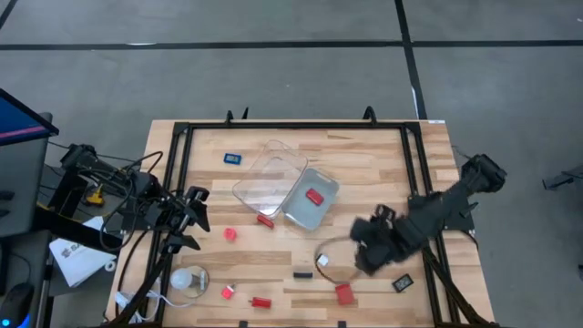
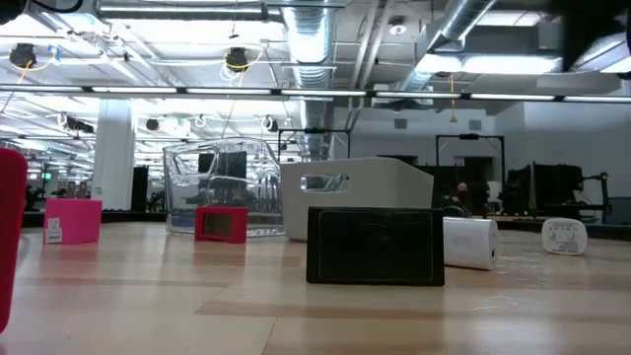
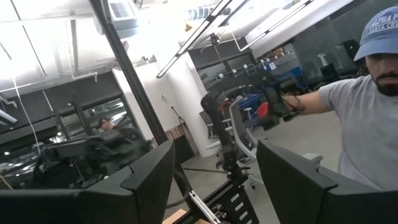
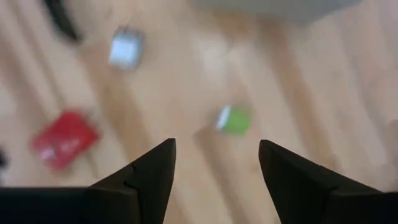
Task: Pick & Place Office items
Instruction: Put the bottom black digital timer into the gray bin
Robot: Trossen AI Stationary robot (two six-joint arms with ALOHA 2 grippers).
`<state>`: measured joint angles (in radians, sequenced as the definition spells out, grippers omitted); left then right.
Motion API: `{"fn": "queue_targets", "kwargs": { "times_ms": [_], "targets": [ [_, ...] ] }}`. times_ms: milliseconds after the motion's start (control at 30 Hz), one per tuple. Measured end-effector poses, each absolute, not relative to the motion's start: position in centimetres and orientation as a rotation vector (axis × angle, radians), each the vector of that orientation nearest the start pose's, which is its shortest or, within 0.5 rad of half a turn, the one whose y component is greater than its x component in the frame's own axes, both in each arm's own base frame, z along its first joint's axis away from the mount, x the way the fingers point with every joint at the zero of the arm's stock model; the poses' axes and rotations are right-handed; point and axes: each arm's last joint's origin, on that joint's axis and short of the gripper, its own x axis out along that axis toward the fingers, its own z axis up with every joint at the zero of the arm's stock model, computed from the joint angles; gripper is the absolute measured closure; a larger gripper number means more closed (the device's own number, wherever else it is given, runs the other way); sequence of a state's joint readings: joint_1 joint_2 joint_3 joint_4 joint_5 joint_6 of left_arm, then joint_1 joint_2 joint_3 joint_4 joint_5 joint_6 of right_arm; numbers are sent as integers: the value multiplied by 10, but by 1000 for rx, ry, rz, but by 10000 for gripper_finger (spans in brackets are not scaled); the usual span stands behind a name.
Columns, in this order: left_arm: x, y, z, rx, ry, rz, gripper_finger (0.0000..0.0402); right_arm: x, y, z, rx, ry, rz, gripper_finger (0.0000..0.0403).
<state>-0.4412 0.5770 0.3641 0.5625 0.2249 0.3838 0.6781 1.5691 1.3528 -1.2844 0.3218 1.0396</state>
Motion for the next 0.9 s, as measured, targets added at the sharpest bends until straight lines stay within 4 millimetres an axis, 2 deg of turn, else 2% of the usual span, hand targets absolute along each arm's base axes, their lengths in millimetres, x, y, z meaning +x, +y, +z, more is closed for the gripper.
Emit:
{"fn": "queue_targets", "kwargs": {
  "times_ms": [200,467,600,733,900],
  "targets": [
    [125,-66,287,324,-475,-583,175,195,222,251,55,1374,-287,186],
    [125,-66,288,326,-480,-581,175,162,273,208,-207,1567,-32,189],
    [125,-66,288,326,-488,-579,175,152,285,190,-272,1642,-5,195],
    [125,-66,288,328,-489,-579,175,152,289,178,-303,1706,19,200],
    [125,-66,288,328,-489,-579,175,159,290,178,-287,1698,73,202]
  ]
}}
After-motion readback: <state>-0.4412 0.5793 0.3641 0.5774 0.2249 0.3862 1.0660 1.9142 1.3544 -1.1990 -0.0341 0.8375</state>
